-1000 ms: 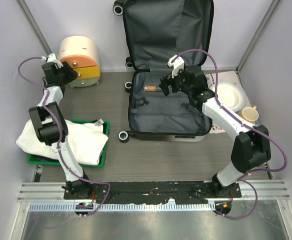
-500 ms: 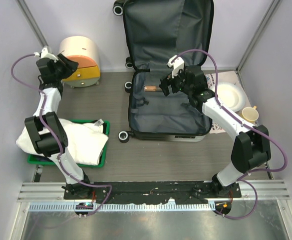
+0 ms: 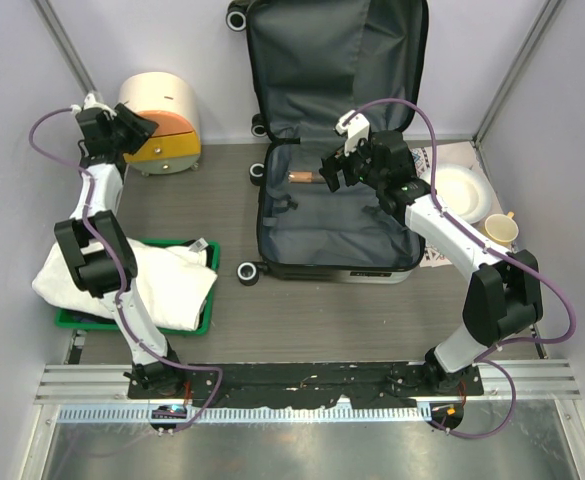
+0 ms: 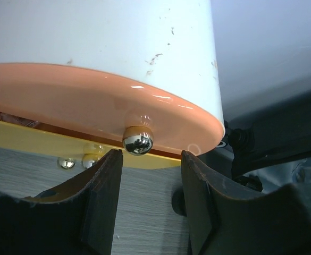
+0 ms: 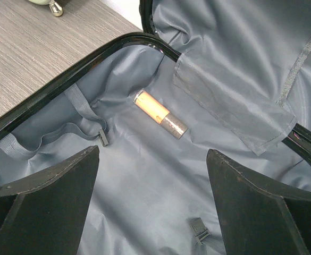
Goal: Open, take out, and arrange the luggage
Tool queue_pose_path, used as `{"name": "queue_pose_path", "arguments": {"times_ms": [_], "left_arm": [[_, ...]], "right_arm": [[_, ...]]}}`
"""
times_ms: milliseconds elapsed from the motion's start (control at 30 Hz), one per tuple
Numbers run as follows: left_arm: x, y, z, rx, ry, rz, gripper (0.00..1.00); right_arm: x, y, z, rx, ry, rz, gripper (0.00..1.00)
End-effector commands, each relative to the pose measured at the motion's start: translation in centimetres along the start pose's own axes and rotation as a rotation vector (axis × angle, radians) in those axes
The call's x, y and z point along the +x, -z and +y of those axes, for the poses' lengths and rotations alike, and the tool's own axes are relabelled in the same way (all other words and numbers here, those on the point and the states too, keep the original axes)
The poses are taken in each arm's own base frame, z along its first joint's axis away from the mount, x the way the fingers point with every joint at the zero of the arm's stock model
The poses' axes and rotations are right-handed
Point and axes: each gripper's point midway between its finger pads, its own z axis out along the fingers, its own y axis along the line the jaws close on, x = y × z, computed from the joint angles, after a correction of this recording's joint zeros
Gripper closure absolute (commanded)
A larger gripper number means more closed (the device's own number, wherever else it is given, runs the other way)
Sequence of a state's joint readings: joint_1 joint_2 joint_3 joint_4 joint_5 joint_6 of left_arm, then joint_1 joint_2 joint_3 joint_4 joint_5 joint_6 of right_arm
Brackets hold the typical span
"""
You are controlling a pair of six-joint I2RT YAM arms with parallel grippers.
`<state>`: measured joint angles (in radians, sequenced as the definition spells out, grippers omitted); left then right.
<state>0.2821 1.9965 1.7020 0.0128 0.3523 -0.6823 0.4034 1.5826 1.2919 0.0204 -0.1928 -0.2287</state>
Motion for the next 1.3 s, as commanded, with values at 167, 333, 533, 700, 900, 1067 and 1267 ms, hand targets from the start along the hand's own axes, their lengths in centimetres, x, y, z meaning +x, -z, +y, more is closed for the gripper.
{"name": "queue_pose_path", "arguments": {"times_ms": [167, 333, 533, 700, 900, 1067, 1267], "left_arm": [[-3.0, -1.0, -1.2, 0.012, -0.001, -0.07, 0.5], [-3.4, -1.7, -1.3, 0.017, 0.006, -0.075, 0.53], [-2.0, -1.5, -0.3, -0.007, 0.014, -0.038, 0.56], [-1.5, -1.5, 0.0, -0.011, 0.021, -0.033, 0.6], [-1.7, -1.5, 0.3, -0.031, -0.001, -0.037, 0.6], [-1.9, -1.6, 0.5, -0.035, -0.005, -0.042, 0.61], [-1.8, -2.1, 0.5, -0.041, -0.006, -0.037, 0.61]], "right_arm": [[-2.6, 1.0, -0.9, 0.035, 0.006, -0.069, 0.13], [-2.8, 1.0, -1.0, 0.039, 0.013, -0.071, 0.13], [-2.8, 1.0, -1.1, 0.042, 0.012, -0.07, 0.12], [-2.6, 0.8, -1.0, 0.035, 0.007, -0.066, 0.13], [-2.7, 0.6, -1.1, 0.036, 0.004, -0.066, 0.13], [-2.4, 0.5, -1.1, 0.033, -0.002, -0.06, 0.13], [-2.3, 0.3, -1.0, 0.032, -0.01, -0.057, 0.12]]}}
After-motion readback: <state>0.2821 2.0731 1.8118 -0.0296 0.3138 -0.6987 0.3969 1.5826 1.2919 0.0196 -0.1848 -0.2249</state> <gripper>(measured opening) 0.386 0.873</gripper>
